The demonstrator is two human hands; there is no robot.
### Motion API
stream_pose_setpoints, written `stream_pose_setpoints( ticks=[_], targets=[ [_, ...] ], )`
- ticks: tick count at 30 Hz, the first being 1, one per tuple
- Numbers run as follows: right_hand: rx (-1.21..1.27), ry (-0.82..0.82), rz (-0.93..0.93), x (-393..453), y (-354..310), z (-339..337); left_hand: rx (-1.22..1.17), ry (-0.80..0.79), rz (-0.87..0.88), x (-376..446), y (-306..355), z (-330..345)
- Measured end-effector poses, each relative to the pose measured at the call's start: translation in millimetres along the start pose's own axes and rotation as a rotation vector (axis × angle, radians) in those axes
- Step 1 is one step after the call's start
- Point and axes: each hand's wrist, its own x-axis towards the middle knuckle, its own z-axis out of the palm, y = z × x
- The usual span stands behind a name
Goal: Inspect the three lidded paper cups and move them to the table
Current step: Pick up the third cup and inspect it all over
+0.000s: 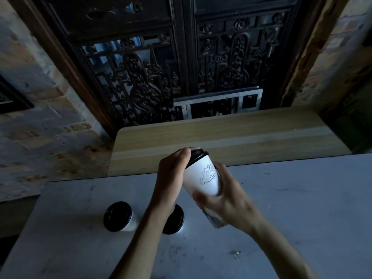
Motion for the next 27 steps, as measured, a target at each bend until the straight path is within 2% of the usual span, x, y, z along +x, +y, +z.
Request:
stream_pose_setpoints(
  ticks=[4, 6, 8, 11, 14, 17, 20, 25, 27],
  targets=[
    [0.510, -0.232, 0.063, 1, -2, -6, -0.135, 0.008, -0.039, -1, 1, 2],
    [0.620, -0.274, 0.062, 0, -3, -7, -0.141, 0.023, -0.070, 0, 1, 3],
    [0.538, -0.238, 0.070, 1, -4, -6, -0.108, 0.055, -0.094, 0, -1, 3],
    [0.189, -0.060, 0.094, 3, -3, -2, -0.006, 0.135, -0.085, 3, -5, 4],
    [-0.136, 0.026, -0.030, 0, 1, 5, 0.104, 0.141, -0.035, 3, -8, 7],
    [-0.178, 0.049, -0.093, 0, 5, 5, 0.143, 0.100, -0.005, 1, -5, 7],
    [0.083, -0.028, 0.004, 2, -2, -4, 0.042, -0.002, -0.038, 0, -2, 2],
    [0.582, -0.306, 0.094, -2, -13, -17, -0.089, -0.091, -0.087, -2, 5, -3],
    [0.641, -0.342, 0.117, -3, -14, -17, -0.090, -0.082, -0.093, -1, 5, -3]
  ],
)
